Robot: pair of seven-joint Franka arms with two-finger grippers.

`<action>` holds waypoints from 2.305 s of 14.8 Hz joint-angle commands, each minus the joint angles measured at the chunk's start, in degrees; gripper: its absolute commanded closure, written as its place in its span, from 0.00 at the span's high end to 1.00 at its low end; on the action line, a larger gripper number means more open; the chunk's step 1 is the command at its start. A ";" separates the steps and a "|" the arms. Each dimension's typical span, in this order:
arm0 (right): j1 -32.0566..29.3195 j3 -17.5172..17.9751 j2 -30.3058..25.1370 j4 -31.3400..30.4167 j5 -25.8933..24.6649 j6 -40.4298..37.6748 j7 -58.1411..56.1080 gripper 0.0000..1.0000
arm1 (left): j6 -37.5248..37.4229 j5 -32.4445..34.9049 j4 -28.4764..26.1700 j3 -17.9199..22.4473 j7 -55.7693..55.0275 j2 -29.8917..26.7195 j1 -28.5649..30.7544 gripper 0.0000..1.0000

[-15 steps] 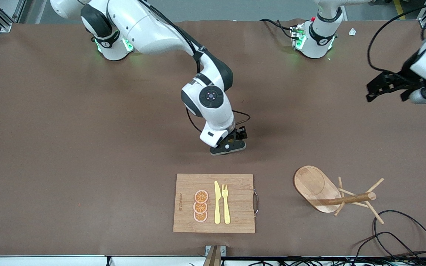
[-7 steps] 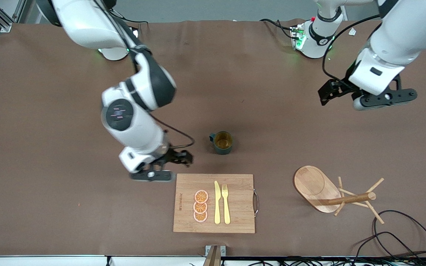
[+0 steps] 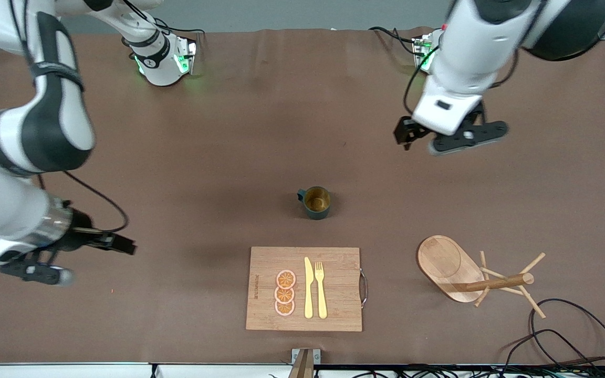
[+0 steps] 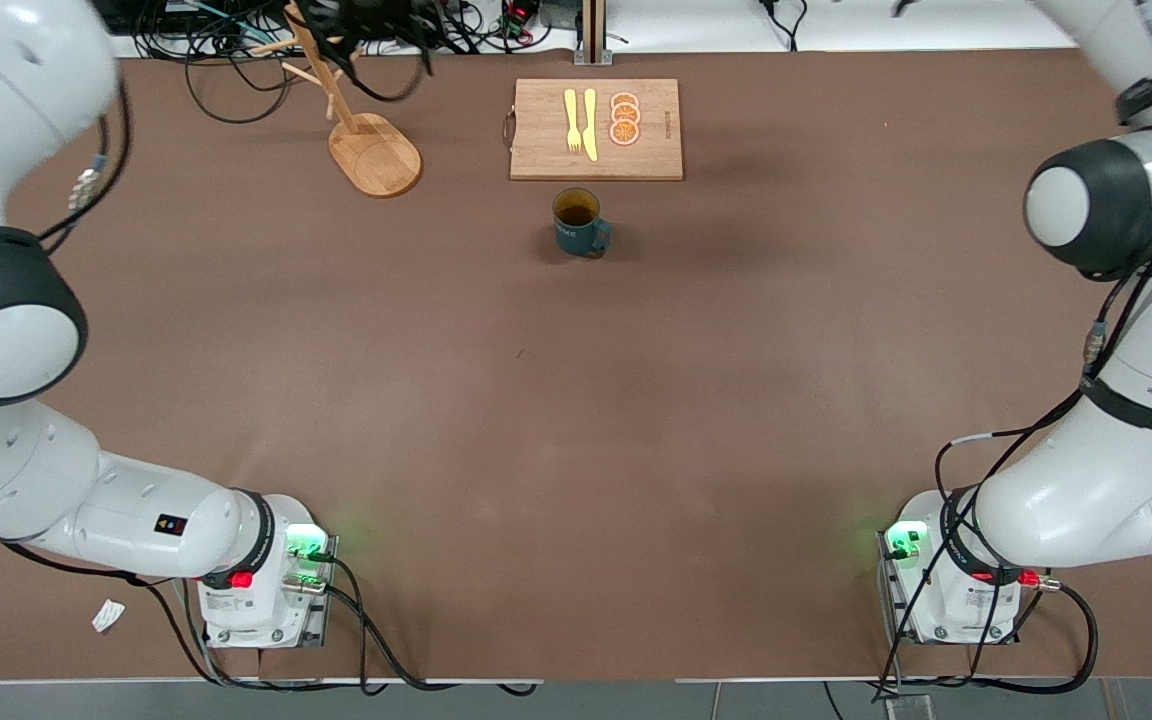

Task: Pass cup and hang on rack
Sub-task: 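Set the mug down, open the right gripper while the left gripper approaches, then lower the left gripper over the mug handle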

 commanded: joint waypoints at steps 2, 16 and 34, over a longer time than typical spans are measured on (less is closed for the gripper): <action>-6.07 1.25 -8.88 -9.66 -2.64 -0.02 -7.94 1.00 | 0.24 7.69 5.55 0.05 -14.10 9.26 -9.08 1.00; -8.99 1.25 -29.98 -29.54 -6.43 0.68 -11.73 1.00 | 11.40 31.69 14.71 3.65 -52.45 33.54 -30.97 0.99; -10.22 1.33 -36.76 -35.61 -6.26 1.30 -15.25 1.00 | 23.00 31.87 21.39 22.55 -73.47 46.47 -43.82 0.89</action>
